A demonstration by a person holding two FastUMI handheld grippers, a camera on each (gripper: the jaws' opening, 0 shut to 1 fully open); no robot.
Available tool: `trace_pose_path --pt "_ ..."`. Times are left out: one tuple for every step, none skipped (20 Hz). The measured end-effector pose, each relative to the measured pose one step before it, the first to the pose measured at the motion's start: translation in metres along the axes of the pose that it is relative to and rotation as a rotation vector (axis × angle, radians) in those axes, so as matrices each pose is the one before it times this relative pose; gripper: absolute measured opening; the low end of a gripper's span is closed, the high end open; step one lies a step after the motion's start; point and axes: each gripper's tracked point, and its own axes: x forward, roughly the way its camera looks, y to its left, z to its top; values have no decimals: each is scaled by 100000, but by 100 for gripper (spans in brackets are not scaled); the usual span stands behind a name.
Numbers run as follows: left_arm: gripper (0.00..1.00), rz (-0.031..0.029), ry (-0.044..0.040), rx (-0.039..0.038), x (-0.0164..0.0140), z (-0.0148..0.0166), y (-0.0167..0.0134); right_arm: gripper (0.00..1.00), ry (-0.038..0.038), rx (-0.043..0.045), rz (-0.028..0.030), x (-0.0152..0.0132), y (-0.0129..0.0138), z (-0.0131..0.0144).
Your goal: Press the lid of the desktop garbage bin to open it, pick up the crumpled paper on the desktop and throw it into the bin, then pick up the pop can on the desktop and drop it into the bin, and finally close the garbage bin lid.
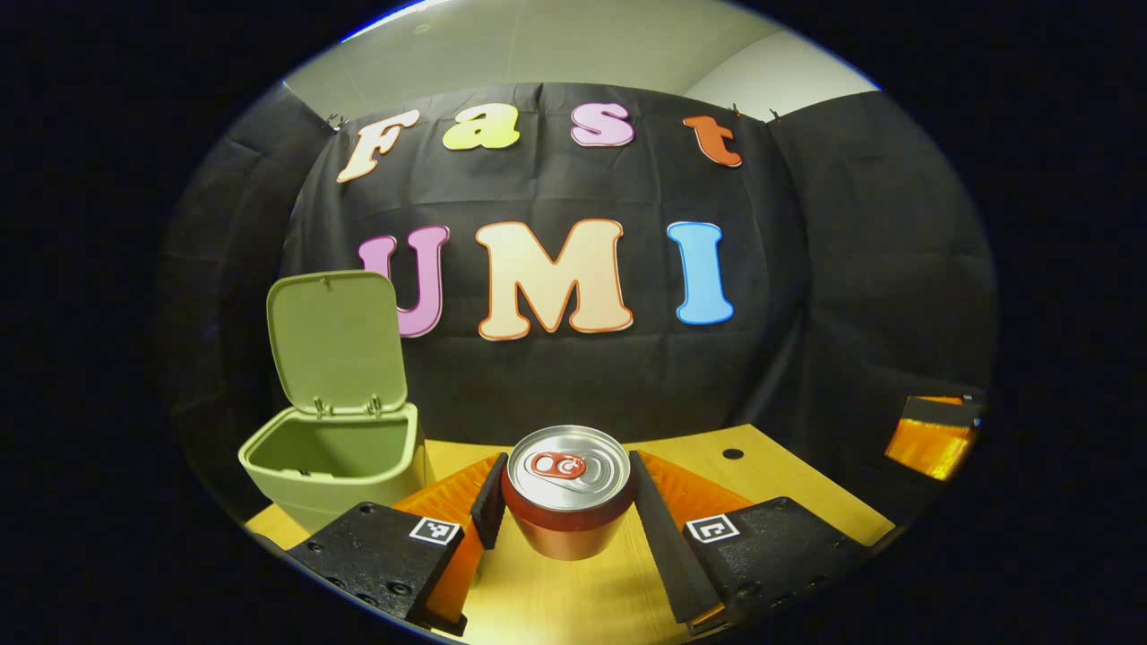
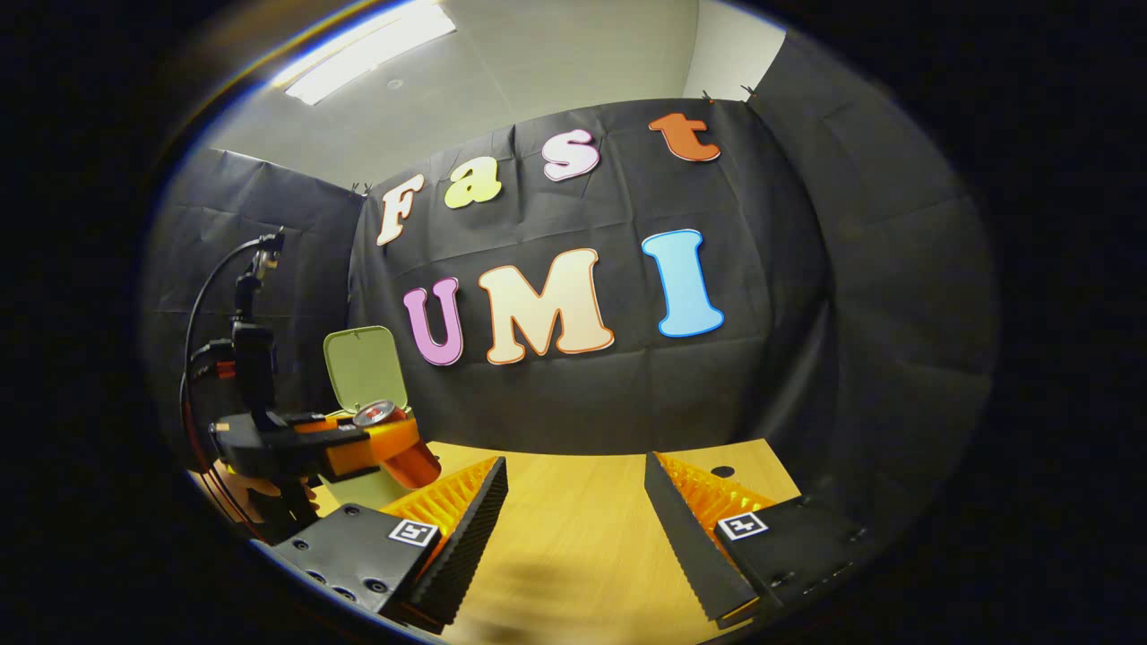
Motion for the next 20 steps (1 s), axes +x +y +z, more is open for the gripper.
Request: trace_pose_path --pt "76 401 -1227 340 291 852 877 97 -237 -372 109 455 749 37" --pt "77 449 -1584 473 271 1120 938 97 -445 -251 283 450 734 178" --pt "76 612 -2217 1477 389 1194 1271 97 -928 -289 32 319 523 153" --pt "76 1318 -1569 1656 296 708 1315 94 -1009 -196 -338 443 428 214" --pt "76 2755 -1651 1951 360 846 2020 97 -112 199 -134 338 462 -166" --pt "76 1933 -892 820 287 333 1503 96 708 547 60 434 512 -302" --pt "76 2603 -377 139 211 171 1733 94 781 642 -29 292 394 -397" --pt "76 2769 -193 -143 224 -13 1638 97 388 571 -174 334 342 -232" --pt "76 2891 326 -183 248 -114 1647 97 306 232 -221 223 256 -245" --pt "76 2687 653 -261 326 -372 1551 97 547 -247 7 243 267 -261" --pt "76 1837 1047 60 189 -559 1207 97 457 -427 -231 170 234 -309" --pt "76 2028 1360 103 268 -742 1172 97 299 -427 -164 264 204 -217" --pt "76 1823 1640 75 201 -819 1086 97 327 -276 -254 165 164 -122" --pt "77 1376 1293 -293 352 -761 871 97 407 34 -402 138 111 -166" --pt "77 1241 1610 -630 235 -787 732 97 434 172 -207 55 208 -210" --pt "76 415 1366 -937 324 -797 521 97 343 70 -138 125 195 -81" --pt "77 90 1530 -1175 282 -675 373 97 213 -409 -21 13 196 -136" --pt "77 365 969 -769 164 -577 406 97 43 -767 -290 68 87 62" --pt "77 709 503 -578 330 -448 522 97 -59 -554 -298 -3 -4 -63" --pt "77 553 785 -976 340 -483 398 97 153 -343 -573 45 46 3"
